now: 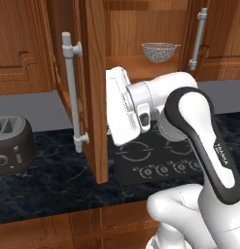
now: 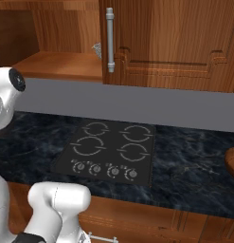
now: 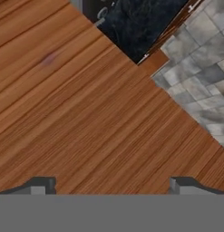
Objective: Open the cabinet and setup a tea strainer by placing it in the bowl upright.
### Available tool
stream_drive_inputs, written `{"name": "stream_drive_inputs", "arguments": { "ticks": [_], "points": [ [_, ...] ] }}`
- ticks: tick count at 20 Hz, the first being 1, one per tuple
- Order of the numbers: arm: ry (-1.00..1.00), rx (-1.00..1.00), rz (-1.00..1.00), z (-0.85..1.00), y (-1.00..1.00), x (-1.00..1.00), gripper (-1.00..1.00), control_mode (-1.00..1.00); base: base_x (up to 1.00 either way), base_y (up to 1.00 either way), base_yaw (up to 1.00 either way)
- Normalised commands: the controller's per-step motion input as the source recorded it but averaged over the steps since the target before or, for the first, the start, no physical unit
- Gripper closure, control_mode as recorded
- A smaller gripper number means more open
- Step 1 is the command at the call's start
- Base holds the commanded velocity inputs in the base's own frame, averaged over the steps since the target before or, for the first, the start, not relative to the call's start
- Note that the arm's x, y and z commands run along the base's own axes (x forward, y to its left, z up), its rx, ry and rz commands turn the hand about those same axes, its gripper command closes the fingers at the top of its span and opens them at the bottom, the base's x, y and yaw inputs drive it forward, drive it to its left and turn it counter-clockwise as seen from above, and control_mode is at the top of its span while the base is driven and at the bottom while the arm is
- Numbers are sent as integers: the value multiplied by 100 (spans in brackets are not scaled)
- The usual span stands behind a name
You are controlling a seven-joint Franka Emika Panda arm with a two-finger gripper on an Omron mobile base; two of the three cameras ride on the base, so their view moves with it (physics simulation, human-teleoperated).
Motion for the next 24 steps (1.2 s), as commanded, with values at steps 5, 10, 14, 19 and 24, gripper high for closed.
{"name": "stream_drive_inputs", "arguments": {
  "ticks": [5,10,14,19,24],
  "points": [
    [6,-1,0,-10,48,-1,-100,-100,0,0,0],
    [4,-2,0,0,78,0,-100,-100,0,0,0],
    [5,-6,0,0,24,0,-100,-100,0,0,0],
    [2,-5,0,-5,-29,0,-100,-100,0,0,0],
    [-5,-15,-4,-4,-70,0,-100,-100,0,0,0]
  ]
}}
